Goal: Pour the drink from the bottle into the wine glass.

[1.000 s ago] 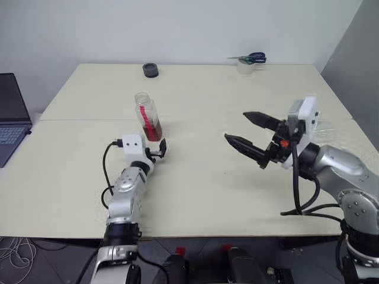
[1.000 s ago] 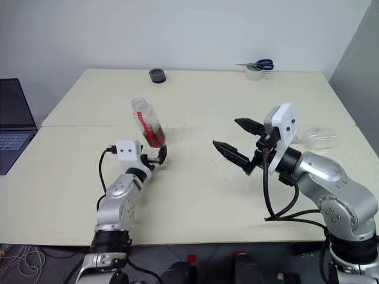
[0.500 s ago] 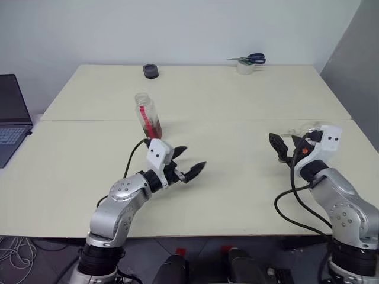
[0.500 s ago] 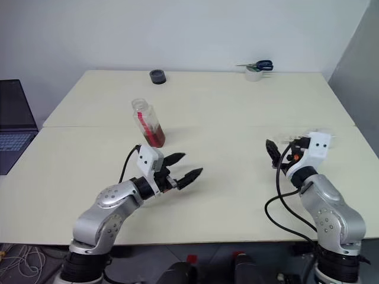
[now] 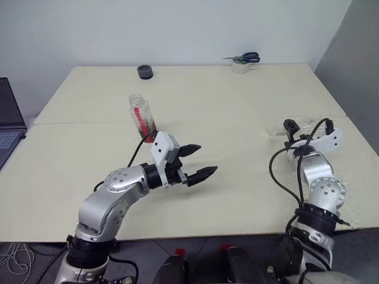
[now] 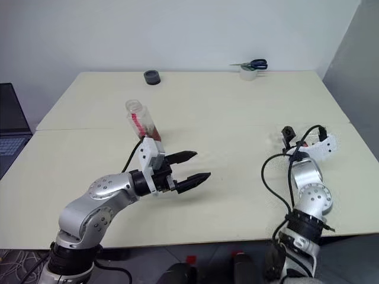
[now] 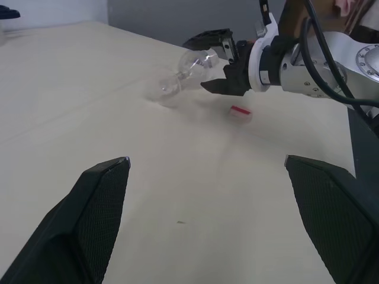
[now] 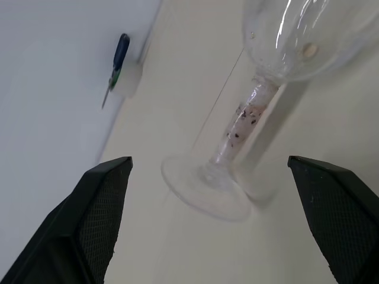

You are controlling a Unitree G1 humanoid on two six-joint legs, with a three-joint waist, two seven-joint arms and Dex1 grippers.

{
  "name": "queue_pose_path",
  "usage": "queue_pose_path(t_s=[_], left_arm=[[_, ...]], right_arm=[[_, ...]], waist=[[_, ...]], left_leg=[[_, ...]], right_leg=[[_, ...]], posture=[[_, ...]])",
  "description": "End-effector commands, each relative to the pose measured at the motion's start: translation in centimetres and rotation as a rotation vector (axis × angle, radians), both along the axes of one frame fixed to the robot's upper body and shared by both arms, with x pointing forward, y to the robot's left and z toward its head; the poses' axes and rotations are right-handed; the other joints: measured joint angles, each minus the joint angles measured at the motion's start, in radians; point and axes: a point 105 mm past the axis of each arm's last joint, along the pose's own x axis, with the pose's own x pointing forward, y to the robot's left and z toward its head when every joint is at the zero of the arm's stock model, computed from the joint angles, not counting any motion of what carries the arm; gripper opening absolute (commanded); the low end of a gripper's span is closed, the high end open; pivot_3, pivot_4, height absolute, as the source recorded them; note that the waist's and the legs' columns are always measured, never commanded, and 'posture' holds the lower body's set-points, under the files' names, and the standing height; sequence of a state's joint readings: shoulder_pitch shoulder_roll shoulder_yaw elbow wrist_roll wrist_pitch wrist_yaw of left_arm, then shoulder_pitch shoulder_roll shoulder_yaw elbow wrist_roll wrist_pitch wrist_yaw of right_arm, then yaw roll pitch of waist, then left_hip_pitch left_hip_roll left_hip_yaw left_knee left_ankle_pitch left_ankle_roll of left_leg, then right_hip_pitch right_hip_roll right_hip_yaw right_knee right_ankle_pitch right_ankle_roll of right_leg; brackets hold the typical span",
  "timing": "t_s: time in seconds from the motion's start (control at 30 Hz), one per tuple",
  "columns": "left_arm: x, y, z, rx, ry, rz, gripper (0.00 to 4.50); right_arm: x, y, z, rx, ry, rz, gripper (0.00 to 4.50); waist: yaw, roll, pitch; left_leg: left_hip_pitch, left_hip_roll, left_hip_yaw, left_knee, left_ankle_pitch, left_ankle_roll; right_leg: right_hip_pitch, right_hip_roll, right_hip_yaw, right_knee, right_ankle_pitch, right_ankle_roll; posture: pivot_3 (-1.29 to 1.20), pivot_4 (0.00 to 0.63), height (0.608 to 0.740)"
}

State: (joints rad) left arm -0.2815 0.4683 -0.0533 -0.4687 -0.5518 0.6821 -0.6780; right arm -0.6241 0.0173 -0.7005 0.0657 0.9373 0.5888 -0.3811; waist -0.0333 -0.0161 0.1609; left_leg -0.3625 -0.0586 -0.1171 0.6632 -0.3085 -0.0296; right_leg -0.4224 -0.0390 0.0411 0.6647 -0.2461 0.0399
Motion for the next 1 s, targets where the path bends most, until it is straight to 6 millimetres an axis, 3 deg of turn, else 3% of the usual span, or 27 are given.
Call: queue_pose_path(t_s=[0.03,0.23,0.53,0.73,0.83,1.0], left_arm=[[-0.1,0.6,1.7,-0.009,-0.055,0.033,4.48],[-0.6,1.2,2.2,0.018,-0.058,0.049,4.48],[-0.8,2.3,2.6,0.037,-0.066,0.102,4.48],[-0.9,3.0,2.7,0.05,-0.071,0.121,4.48],[-1.2,3.0,2.9,0.058,-0.072,0.116,4.48],[-1.4,3.5,3.2,0.078,-0.073,0.118,4.48]], right_arm=[[1.0,0.6,-0.2,0.101,-0.006,-0.011,4.5],[2.3,1.9,-2.3,0.138,0.062,-0.017,4.5],[2.6,-0.6,-3.1,0.204,0.059,-0.211,4.5],[3.3,-0.4,-3.5,0.207,0.066,-0.198,4.5],[4.2,0.9,-3.9,0.174,0.08,-0.11,4.5],[4.9,0.5,-4.9,0.17,0.109,-0.1,4.5]], waist=[[-0.001,0.0,0.0],[-0.003,0.001,0.0],[-0.007,0.001,0.0],[-0.003,0.001,-0.001],[-0.003,0.001,-0.001],[-0.011,0.0,-0.002]], left_leg=[[0.0,0.0,0.0,0.0,0.0,0.0],[0.0,0.0,0.001,0.0,0.0,0.0],[0.001,0.0,0.001,0.0,0.0,0.0],[0.002,0.0,0.001,0.0,0.0,0.0],[0.002,0.0,0.002,0.001,0.0,0.0],[0.004,0.001,0.003,0.0,-0.001,0.001]], right_leg=[[0.0,0.0,0.0,0.0,0.0,0.0],[0.0,0.0,0.001,0.0,0.0,0.0],[0.001,0.0,0.001,0.0,0.0,0.0],[0.002,0.0,0.001,0.0,0.0,0.0],[0.003,0.001,0.001,0.0,0.0,0.0],[0.003,0.001,0.001,0.0,0.001,-0.001]], posture=[[0.0,0.15,0.74],[0.0,0.15,0.74],[0.0,0.15,0.74],[0.0,0.15,0.74],[0.0,0.15,0.74],[0.0,0.15,0.74]])
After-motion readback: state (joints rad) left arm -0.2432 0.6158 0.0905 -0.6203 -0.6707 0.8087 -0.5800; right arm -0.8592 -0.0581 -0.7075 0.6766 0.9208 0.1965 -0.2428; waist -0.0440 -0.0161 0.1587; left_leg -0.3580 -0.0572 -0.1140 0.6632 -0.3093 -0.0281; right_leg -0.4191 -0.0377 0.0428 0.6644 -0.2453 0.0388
